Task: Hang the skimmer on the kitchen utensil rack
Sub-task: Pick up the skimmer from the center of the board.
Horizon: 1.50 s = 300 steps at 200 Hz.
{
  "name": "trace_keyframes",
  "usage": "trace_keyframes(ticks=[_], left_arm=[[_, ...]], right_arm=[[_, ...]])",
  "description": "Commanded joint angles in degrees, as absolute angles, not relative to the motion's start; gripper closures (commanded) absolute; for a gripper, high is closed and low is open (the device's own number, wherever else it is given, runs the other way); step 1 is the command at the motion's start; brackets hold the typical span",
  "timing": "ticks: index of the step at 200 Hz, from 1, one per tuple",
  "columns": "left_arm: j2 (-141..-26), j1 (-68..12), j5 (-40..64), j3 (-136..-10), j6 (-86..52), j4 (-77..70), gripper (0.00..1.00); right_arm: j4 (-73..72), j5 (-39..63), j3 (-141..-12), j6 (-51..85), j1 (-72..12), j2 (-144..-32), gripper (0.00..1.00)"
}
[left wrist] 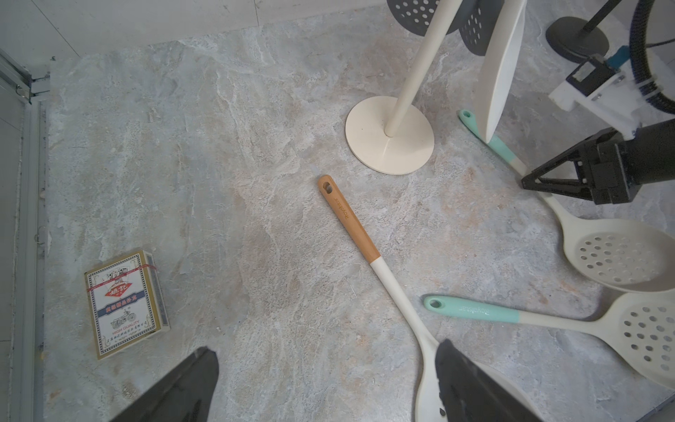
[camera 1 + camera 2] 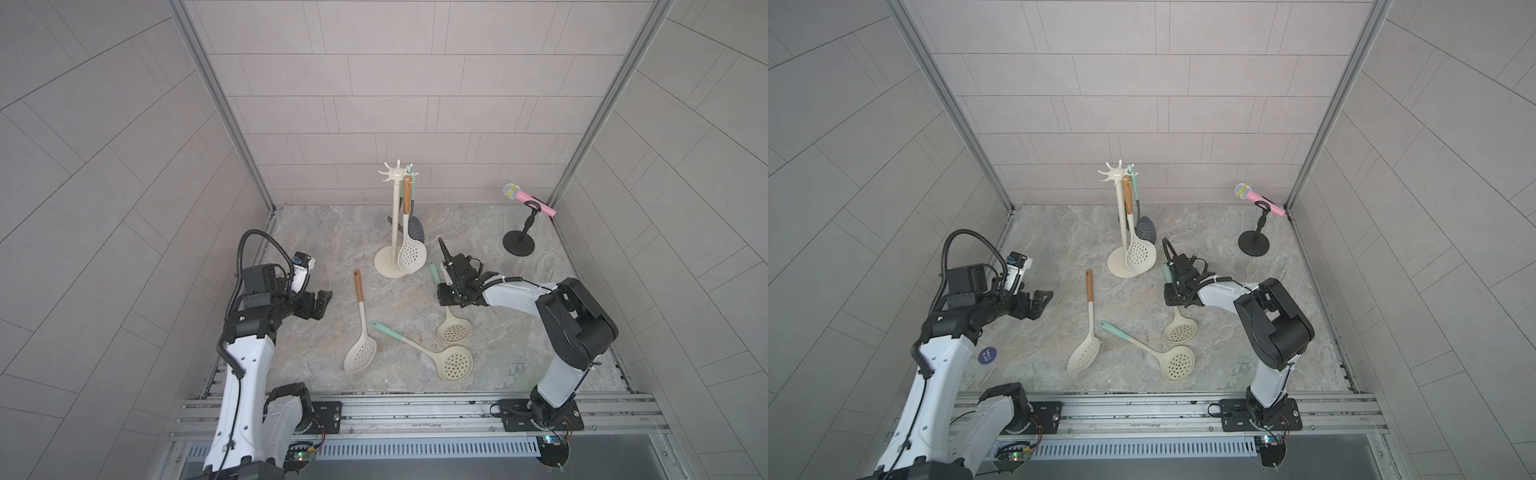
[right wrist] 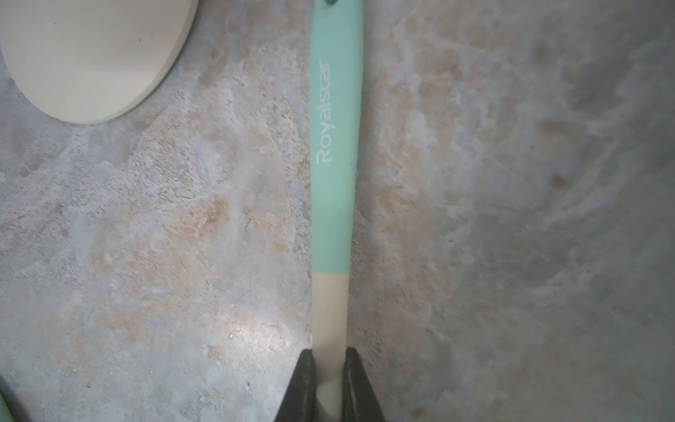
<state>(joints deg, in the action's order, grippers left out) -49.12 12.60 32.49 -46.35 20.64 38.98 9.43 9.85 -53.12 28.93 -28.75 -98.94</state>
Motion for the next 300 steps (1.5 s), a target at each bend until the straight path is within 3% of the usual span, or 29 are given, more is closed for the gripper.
trace_keyframes(ticks=[1,123,191,300], left_arm=[[-49.8,14.2,35.3,-46.1,22.8,40.1,0.0],[-52.2,14.0,33.3,-46.6,25.0,40.3,0.0],[-52.8,12.8,33.2,-46.6,25.1,40.3,0.0],[-54.2,12.8,34.0,-47.2,25.8,41.2,0.0]], right_arm=[[8.8,13.4,-49.7,29.2,-28.5,-94.4,1.0],[1.8,21.6,-45.1,38.2,-27.6,-63.6,1.0],[1.0,21.9,-46.7,40.0,-27.7,-61.2,1.0],[-11.5,32.7,-56.7,42.2,-31.2,-68.6,1.0]])
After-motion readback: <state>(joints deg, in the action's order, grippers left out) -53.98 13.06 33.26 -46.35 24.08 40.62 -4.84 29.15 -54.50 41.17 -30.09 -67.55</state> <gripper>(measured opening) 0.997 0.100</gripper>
